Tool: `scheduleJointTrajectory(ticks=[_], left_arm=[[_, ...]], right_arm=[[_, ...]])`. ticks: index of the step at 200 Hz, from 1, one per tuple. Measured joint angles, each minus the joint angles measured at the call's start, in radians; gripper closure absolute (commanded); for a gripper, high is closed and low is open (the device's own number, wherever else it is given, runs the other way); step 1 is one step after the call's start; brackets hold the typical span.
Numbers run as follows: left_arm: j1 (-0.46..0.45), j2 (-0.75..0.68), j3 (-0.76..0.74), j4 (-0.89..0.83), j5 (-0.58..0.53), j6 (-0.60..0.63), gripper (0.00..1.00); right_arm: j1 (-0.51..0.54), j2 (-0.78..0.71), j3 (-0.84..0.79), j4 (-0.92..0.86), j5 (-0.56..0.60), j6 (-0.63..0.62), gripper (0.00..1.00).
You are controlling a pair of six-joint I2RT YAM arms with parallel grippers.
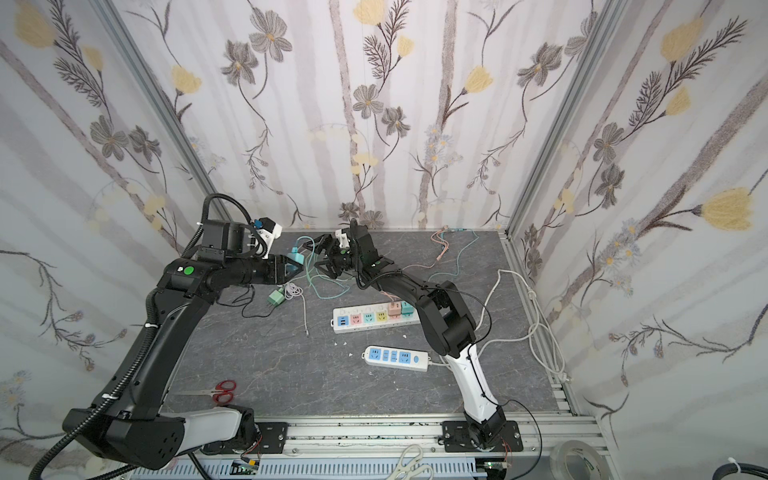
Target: Insert the plug
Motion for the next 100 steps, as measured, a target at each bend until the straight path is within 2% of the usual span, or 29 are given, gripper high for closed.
scheduleJointTrajectory(ticks=[18, 42, 52, 66, 85, 100], left_arm=[[0.001, -0.002, -0.011, 0.006, 0.019, 0.002, 0.87], [0.013, -0.023, -0.033, 0.033, 0.055, 0.007, 0.87], [0.027, -0.043, -0.048, 0.035, 0.073, 0.008, 0.88], [0.056, -0.071, -0.055, 0.042, 0.093, 0.007, 0.92], [0.114, -0.111, -0.054, 0.048, 0.068, 0.006, 0.97], [0.171, -0.15, -0.034, 0.033, -0.051, -0.005, 0.97]], right_arm=[[0.011, 0.016, 0.009, 0.043, -0.003, 0.028, 0.35], [0.015, 0.06, 0.045, 0.064, -0.002, 0.043, 0.61], [0.014, 0.077, 0.059, 0.069, 0.008, 0.044, 0.76], [0.006, 0.09, 0.066, 0.069, 0.015, 0.044, 0.91], [-0.028, 0.08, 0.049, 0.066, 0.034, 0.019, 1.0], [-0.071, 0.044, 0.014, 0.026, 0.061, -0.043, 1.0]])
